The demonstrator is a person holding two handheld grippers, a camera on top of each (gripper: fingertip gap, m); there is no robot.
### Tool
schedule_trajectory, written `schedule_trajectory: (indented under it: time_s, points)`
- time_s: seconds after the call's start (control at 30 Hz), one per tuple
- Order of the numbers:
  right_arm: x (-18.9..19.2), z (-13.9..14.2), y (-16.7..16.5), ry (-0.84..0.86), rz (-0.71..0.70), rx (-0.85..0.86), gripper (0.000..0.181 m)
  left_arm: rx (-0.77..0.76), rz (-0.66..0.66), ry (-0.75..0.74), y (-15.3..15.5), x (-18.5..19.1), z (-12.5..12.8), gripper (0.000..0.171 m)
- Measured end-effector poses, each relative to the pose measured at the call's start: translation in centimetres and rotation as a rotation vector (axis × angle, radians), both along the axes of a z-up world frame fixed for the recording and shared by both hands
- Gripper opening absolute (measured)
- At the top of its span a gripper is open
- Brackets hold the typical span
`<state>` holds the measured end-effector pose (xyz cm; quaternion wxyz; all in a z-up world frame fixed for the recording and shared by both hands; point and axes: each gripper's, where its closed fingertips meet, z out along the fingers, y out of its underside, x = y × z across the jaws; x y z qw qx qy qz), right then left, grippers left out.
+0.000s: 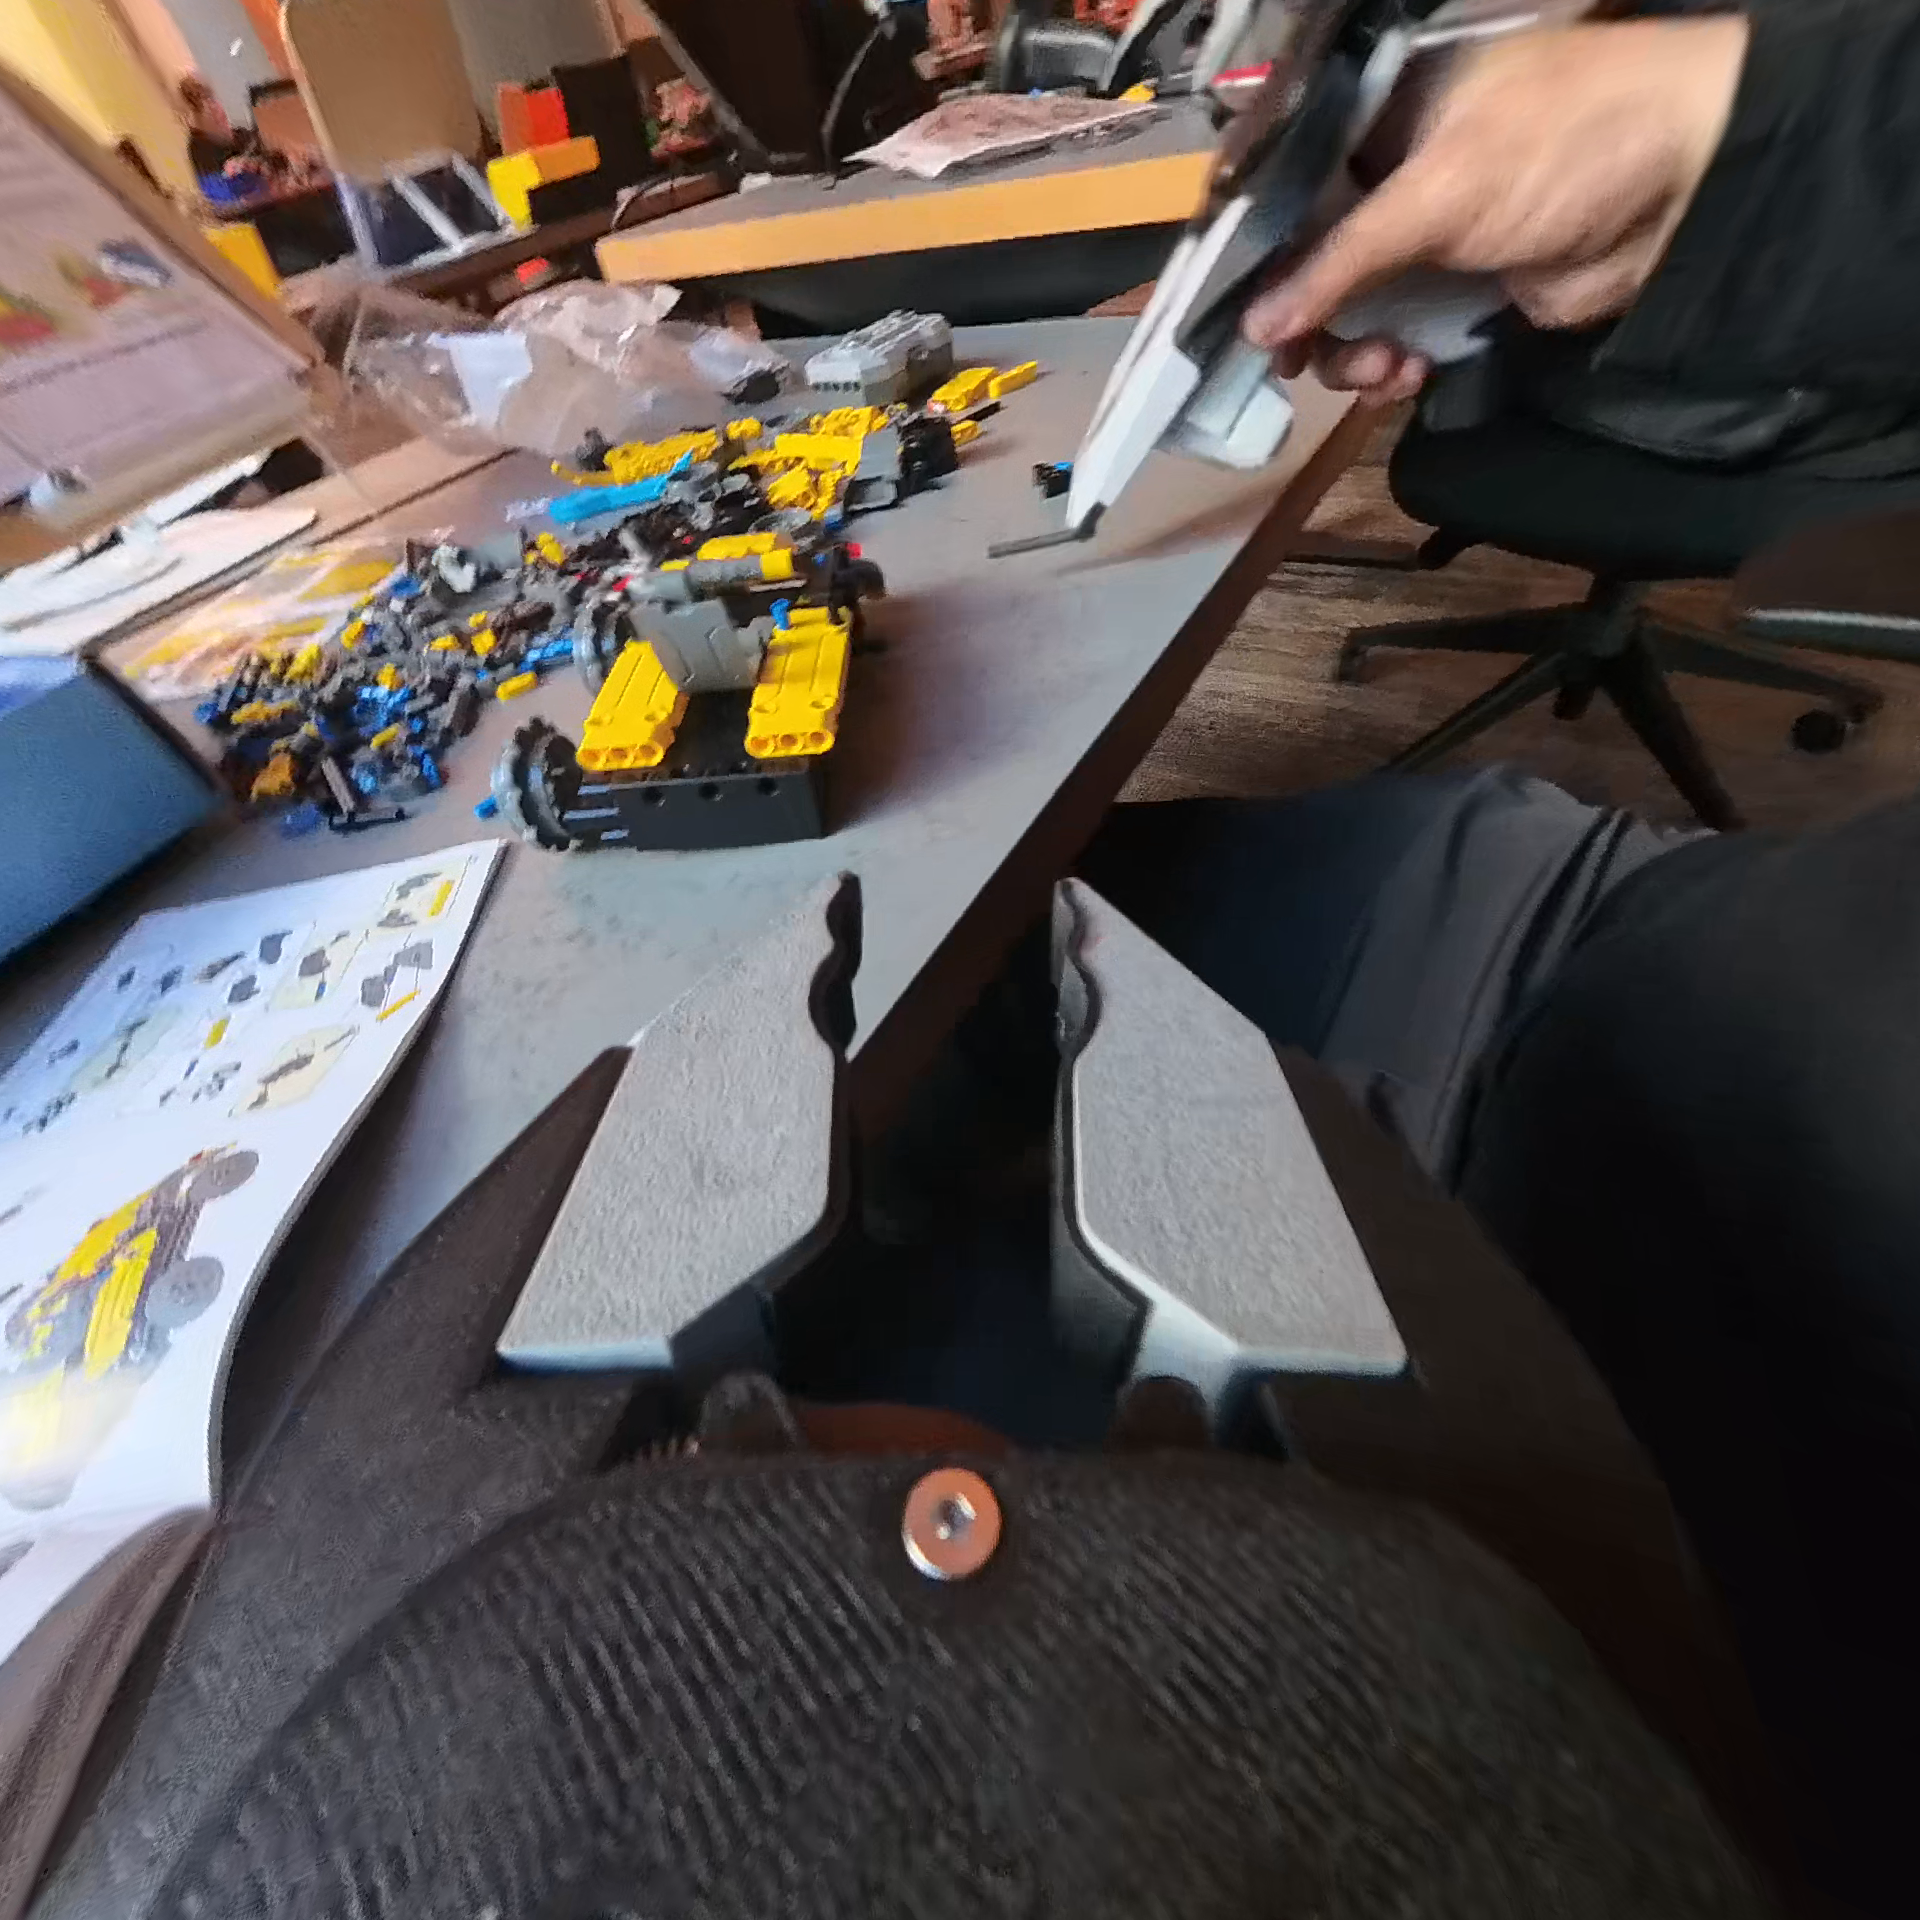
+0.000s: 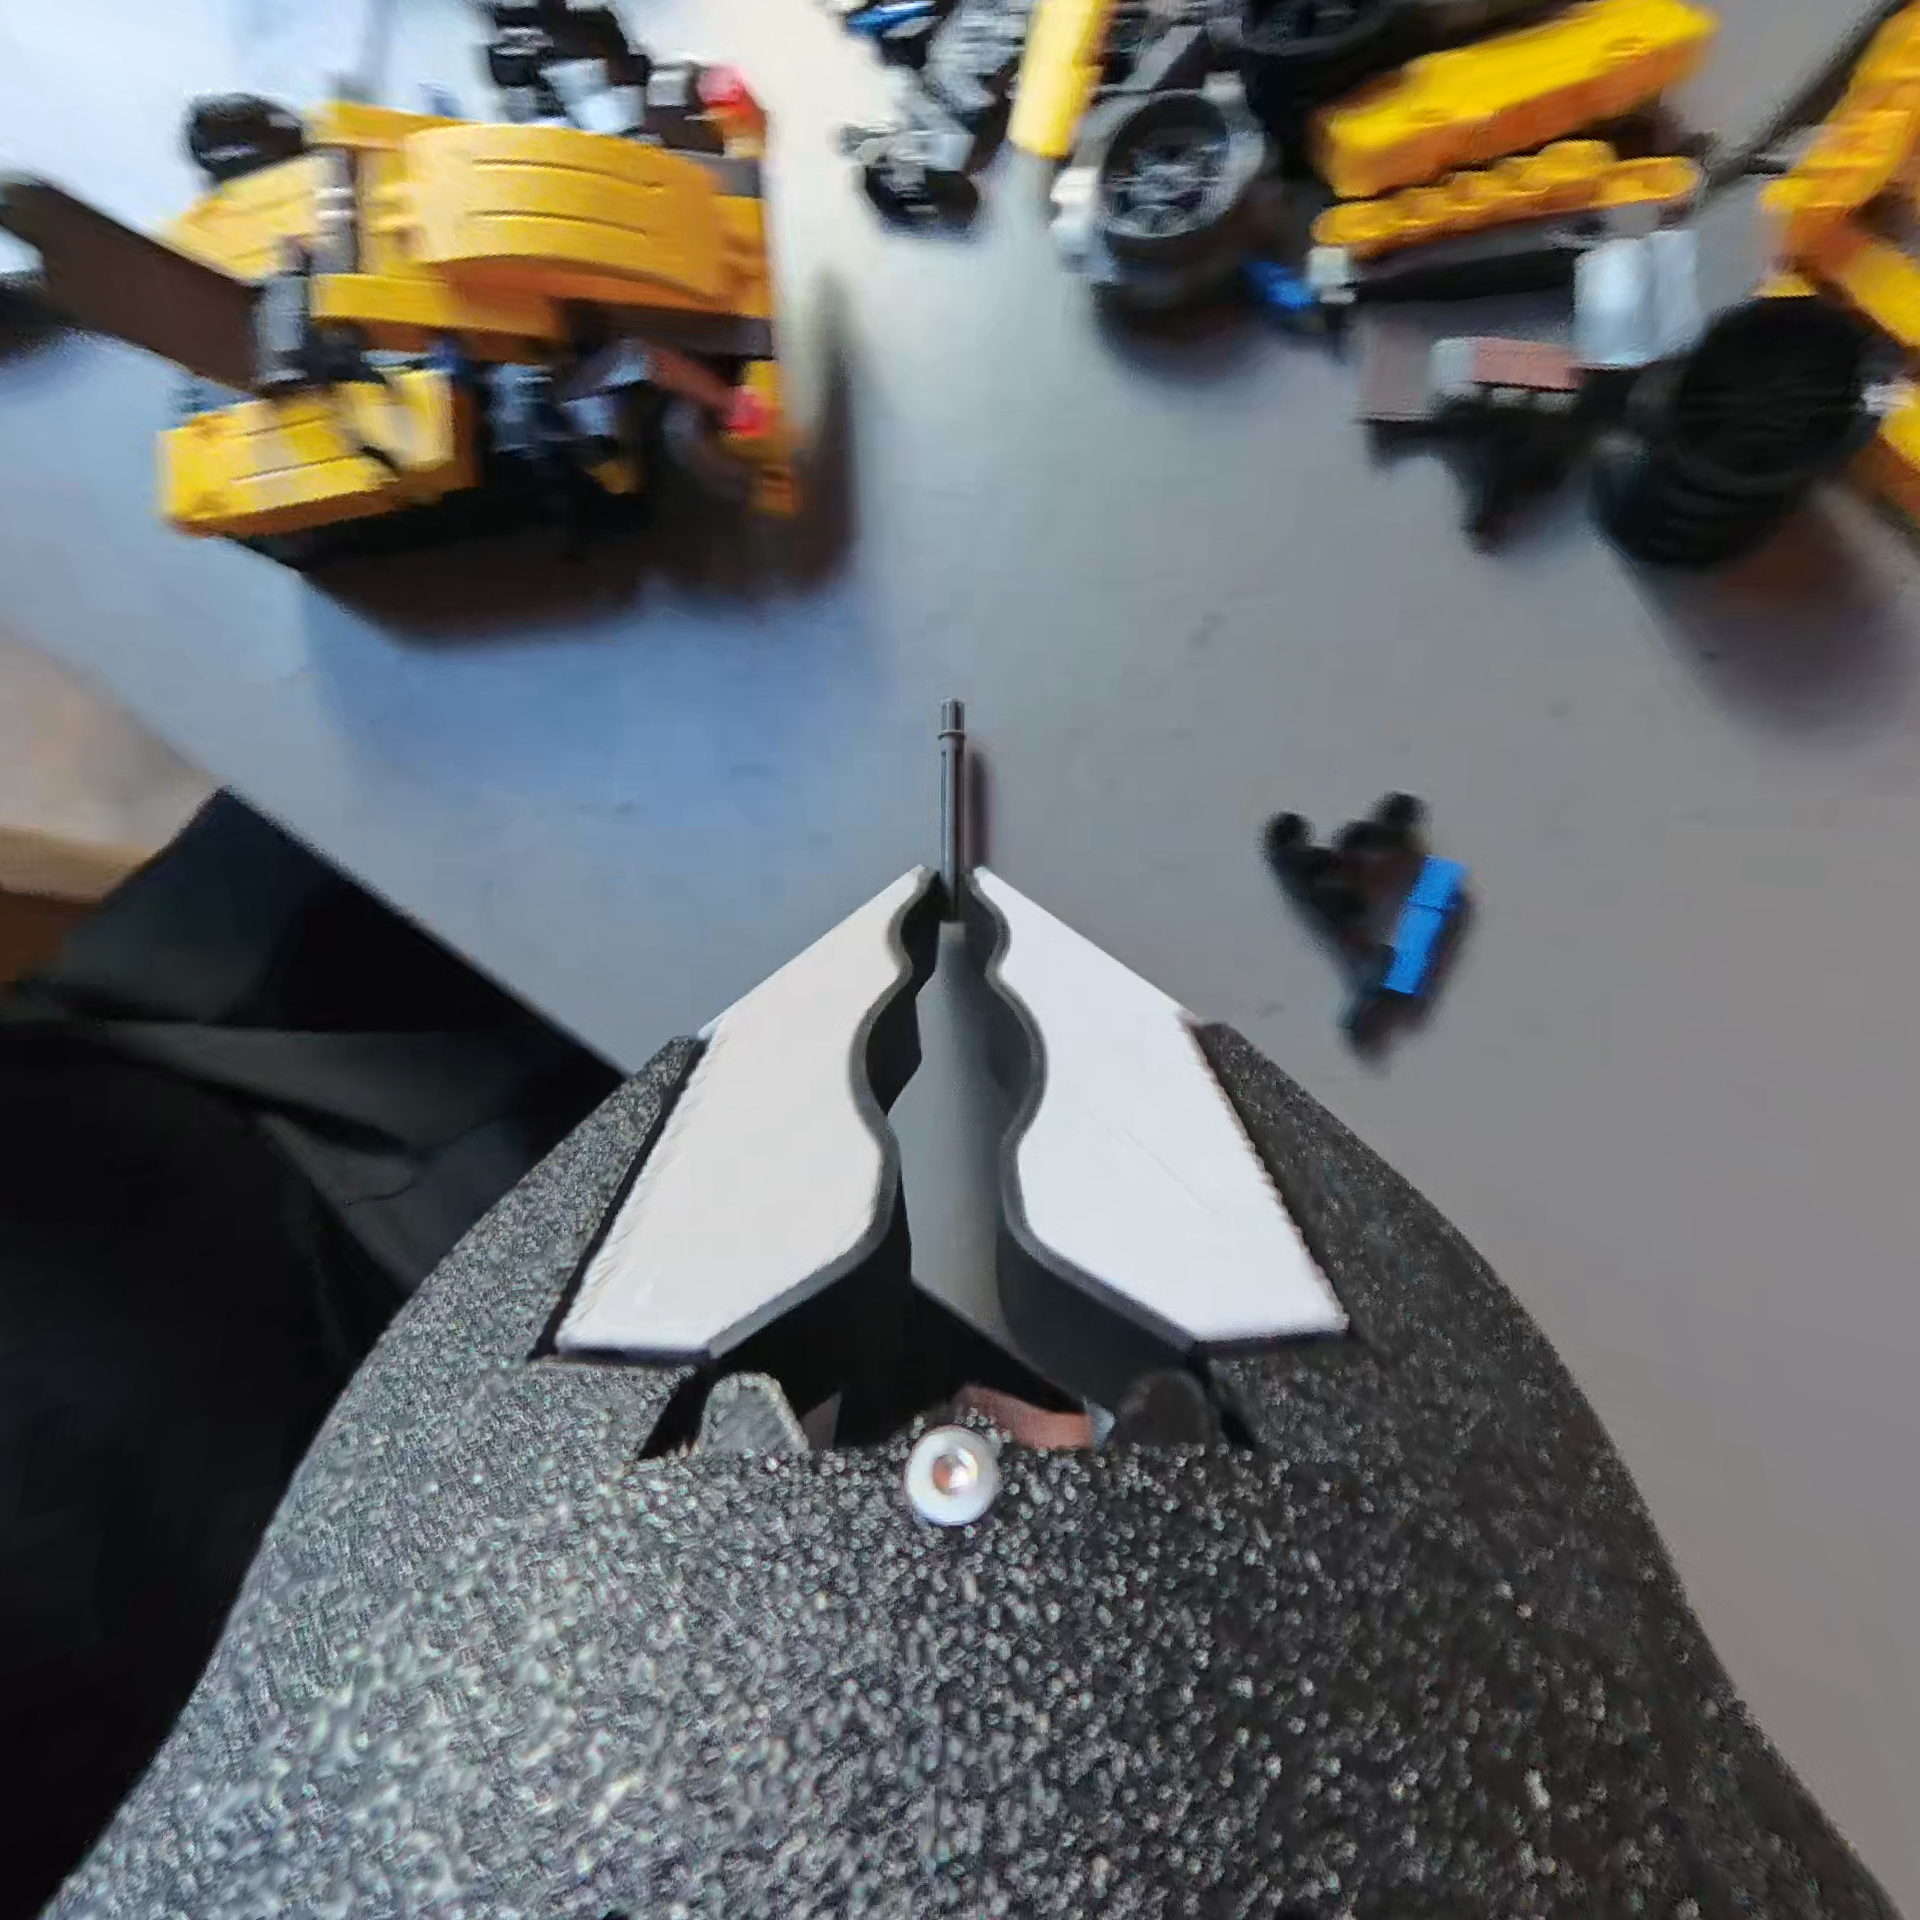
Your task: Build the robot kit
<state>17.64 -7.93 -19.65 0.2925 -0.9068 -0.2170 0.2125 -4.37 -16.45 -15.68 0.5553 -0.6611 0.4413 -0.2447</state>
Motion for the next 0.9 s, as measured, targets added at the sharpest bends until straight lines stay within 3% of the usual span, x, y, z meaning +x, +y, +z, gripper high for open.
schedule_trajectory:
  time_s: [0.1,0.2,0.3,0.4,0.5,0.67,0.9]
  points:
    - [-4.9,1.9,-2.7,0.068,0.18,-0.018,0.004,0.11,-0.094,0.03,-1.5,1.0,0.4,0.025]
    - [-10.5,3.1,-6.2,0.094,0.401,-0.057,0.004,0.201,-0.097,0.083,-1.8,1.4,0.3,0.029]
    - [-14.6,2.9,-9.5,0.053,0.613,-0.136,0.004,0.294,-0.09,0.155,-2.0,1.6,0.1,0.03]
    - [-17.2,2.7,-11.2,0.013,0.736,-0.163,0.004,0.372,-0.107,0.221,-2.6,1.8,-0.3,0.029]
    - [-18.8,2.9,-11.9,-0.001,0.798,-0.171,0.004,0.404,-0.103,0.264,-2.7,1.6,-0.7,0.025]
    - [-19.9,3.4,-12.3,-0.022,0.839,-0.161,0.004,0.406,-0.093,0.294,-2.5,1.3,-1.0,0.004]
    - [-20.3,3.8,-11.9,-0.037,0.837,-0.085,0.004,0.296,-0.107,0.266,-2.3,1.1,-1.3,0.001]
